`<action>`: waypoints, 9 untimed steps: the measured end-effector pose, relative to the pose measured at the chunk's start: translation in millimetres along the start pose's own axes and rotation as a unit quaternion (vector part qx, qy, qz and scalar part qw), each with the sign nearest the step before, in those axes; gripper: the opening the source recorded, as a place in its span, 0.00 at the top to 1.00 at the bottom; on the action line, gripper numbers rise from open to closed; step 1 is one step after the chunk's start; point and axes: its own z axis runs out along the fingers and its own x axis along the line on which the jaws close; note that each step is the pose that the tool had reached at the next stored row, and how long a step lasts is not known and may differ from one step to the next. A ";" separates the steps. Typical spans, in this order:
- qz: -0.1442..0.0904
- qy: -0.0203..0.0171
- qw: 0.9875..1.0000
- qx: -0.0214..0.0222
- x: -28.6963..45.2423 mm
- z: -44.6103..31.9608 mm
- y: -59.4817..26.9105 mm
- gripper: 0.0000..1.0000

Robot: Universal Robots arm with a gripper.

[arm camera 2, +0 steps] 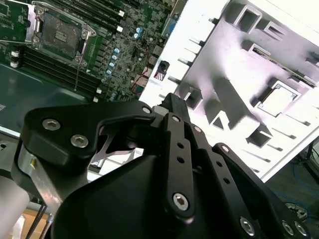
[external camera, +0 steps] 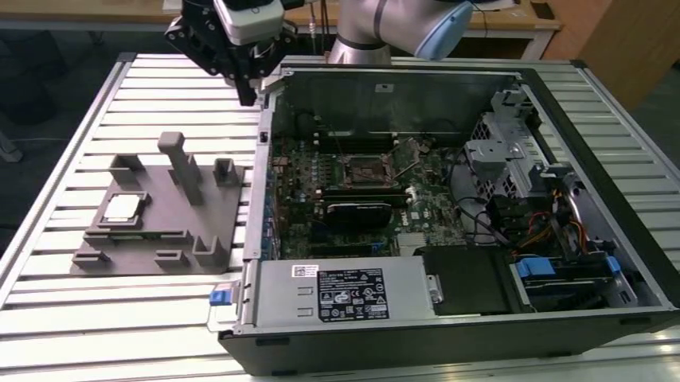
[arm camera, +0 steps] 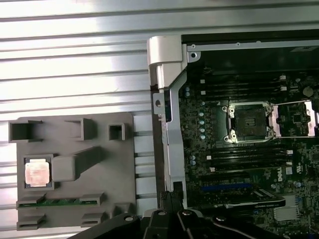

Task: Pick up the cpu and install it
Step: 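Reach for the cpu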

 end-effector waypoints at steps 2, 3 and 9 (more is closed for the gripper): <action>0.000 0.000 1.000 0.000 1.8 0.0 -0.2 0.89; 0.000 0.000 1.000 0.000 2.7 0.0 -0.3 0.89; 0.001 0.000 1.000 0.000 7.8 0.0 -0.7 0.89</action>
